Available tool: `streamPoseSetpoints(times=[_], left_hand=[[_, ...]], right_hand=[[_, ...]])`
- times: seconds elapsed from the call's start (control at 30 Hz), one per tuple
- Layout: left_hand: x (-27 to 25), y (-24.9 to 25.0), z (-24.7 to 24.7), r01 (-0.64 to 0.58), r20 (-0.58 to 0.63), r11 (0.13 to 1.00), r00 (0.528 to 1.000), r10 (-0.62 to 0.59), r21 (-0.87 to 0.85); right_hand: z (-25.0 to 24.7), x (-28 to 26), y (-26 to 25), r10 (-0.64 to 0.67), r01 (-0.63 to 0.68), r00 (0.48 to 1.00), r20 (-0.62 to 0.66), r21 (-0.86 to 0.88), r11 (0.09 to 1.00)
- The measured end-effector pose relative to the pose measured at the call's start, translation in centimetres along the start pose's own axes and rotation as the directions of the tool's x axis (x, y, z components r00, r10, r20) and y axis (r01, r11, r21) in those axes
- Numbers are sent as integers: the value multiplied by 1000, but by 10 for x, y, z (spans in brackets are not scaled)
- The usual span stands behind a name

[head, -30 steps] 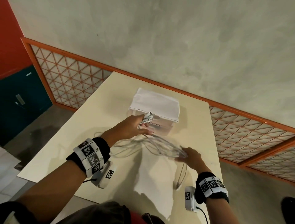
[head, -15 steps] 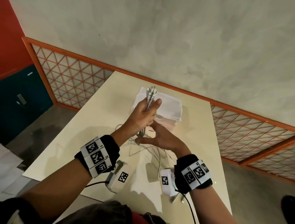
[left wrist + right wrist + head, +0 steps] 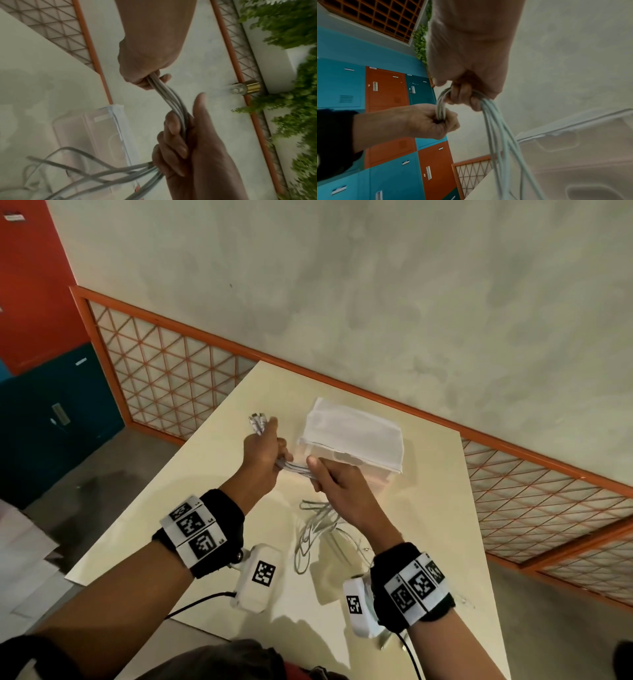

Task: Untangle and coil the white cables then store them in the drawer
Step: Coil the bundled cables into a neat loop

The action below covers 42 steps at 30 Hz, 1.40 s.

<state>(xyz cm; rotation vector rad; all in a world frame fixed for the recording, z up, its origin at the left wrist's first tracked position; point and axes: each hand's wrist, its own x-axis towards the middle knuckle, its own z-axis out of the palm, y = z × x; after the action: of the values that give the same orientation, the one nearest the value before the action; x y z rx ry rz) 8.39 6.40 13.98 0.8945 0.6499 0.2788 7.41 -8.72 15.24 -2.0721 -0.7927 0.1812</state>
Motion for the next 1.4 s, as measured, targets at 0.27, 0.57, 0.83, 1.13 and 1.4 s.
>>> streamPoseSetpoints(times=[0.27,0.57,0.83,1.13,1.4], left_hand=[[-1,-21,-29,257,117,859,933,-339,442],[-18,-23,-17,-593,564,602,781,269,534],[-35,-24,-12,-408,646,762,764,-17,503],[-38,-2,11,-476,692,837,701,174,271],[-22,-13,5,-459,641,790,759,110,407]], right_hand=[[-6,16,0,60,-55,990,-129,42,998],[-15,25,7,131,-131,991,1,34,991],[-45,36,9,206,-175,958,-199,162,971],[-36,10,47,242,-242,966,92,652,719],[-7,-9,61,387,-331,917,102,737,590]])
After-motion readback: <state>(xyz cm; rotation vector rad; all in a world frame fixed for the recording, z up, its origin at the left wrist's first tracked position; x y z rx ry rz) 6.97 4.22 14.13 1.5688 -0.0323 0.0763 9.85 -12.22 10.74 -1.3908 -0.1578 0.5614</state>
